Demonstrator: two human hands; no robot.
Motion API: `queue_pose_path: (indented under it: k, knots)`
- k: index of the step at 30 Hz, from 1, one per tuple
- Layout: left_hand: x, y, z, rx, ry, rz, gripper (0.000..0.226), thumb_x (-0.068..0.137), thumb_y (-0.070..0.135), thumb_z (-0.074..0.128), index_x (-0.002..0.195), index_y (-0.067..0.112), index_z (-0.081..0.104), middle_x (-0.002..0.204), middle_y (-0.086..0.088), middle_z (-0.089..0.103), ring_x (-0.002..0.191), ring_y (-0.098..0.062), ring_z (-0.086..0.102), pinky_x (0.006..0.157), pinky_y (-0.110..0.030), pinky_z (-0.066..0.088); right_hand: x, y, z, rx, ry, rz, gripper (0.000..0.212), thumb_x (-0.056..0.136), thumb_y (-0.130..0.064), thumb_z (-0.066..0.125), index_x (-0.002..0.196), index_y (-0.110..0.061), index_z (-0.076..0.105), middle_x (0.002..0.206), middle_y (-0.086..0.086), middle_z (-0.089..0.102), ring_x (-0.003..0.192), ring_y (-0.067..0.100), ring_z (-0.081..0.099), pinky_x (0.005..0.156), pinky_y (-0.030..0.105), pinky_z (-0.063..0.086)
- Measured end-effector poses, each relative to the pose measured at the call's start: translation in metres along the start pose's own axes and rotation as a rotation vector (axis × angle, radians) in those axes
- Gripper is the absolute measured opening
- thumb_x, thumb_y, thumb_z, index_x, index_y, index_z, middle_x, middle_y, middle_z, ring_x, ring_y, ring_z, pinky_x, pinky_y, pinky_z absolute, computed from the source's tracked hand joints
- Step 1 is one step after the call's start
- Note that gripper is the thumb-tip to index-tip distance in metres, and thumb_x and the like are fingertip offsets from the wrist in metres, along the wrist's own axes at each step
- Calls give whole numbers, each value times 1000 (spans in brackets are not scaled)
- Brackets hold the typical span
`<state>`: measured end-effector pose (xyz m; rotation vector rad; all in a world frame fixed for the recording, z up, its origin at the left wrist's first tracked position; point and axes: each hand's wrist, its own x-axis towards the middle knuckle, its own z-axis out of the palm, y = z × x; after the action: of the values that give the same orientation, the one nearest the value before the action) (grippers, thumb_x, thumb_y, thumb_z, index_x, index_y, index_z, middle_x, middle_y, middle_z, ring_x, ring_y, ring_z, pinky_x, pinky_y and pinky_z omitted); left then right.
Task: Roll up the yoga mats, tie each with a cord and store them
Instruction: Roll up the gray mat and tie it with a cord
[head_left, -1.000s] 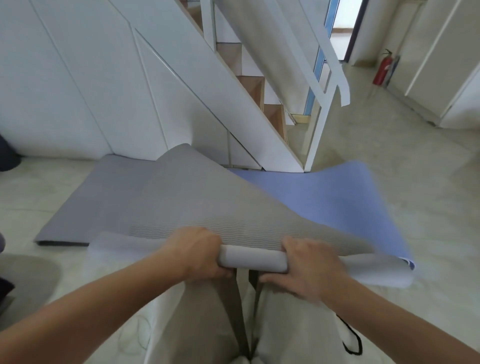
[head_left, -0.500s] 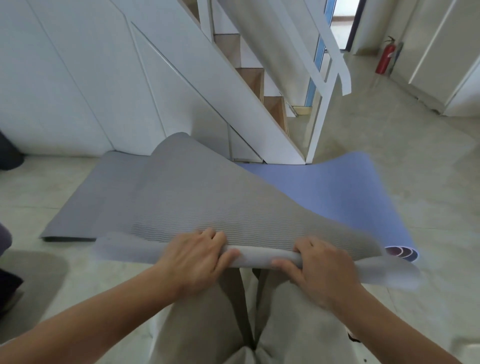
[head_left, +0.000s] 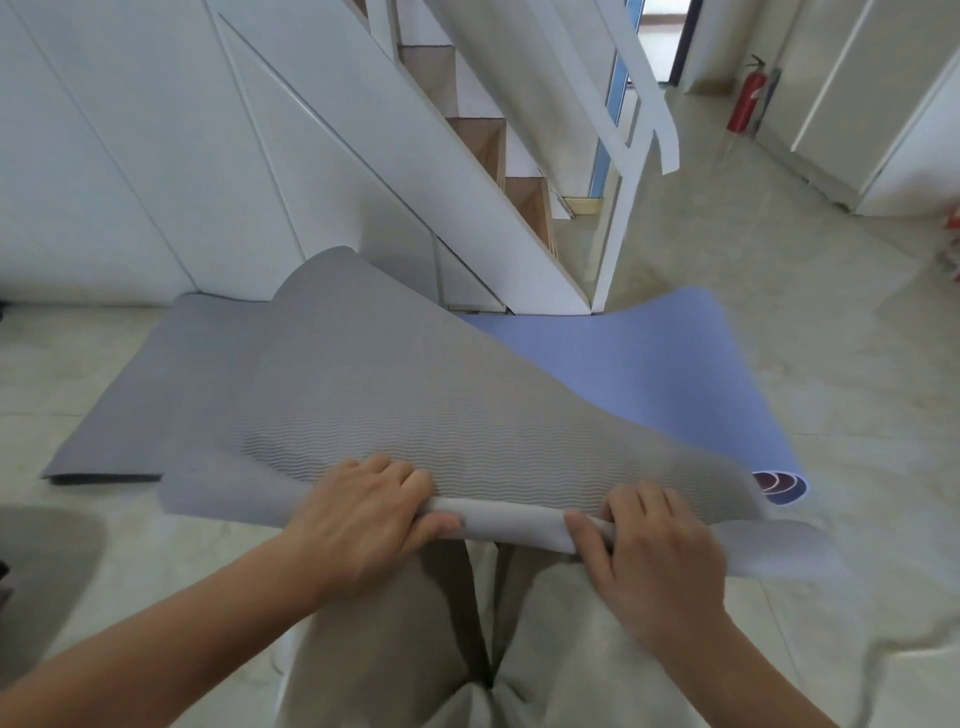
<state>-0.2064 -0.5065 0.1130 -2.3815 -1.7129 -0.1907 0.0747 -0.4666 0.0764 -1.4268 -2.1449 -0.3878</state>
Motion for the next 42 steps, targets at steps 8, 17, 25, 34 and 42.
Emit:
queue_pose_path:
  k: [8,17,25,34,42]
  knots:
    - [14,-4,-6,-142,4,-245,55,86,71,16,82,26,46,82,6,52,71,-20,56,61,-33,34,42,-6,1,19,-291,153,67,97,-61,19,75,-19,66,81,-1,68,80,26,65,60,31,36]
    - [36,-22,7,-135,177,2,42,92,53,45,71,18,54,73,1,52,63,-23,54,52,-32,38,56,-3,27,-40,-90,135,53,87,-58,43,65,-14,61,72,8,55,68,31,54,61,37,42]
    - [29,-45,8,-125,196,260,53,95,62,47,80,18,71,79,2,60,71,-19,55,63,-32,43,71,4,33,-20,115,-33,47,93,-43,50,55,-16,50,51,3,48,49,26,50,46,30,33]
    - [56,-35,-21,-93,-105,-171,49,87,74,40,101,33,63,97,12,68,90,-17,64,71,-31,42,58,9,25,94,15,-54,54,90,-61,45,66,-17,66,76,2,53,73,27,50,65,35,37]
    - [42,-52,-9,-26,53,8,58,87,71,35,111,32,71,94,2,53,84,-22,51,71,-33,35,114,7,20,-6,-285,108,50,98,-61,34,81,-18,54,71,0,55,72,25,51,62,31,28]
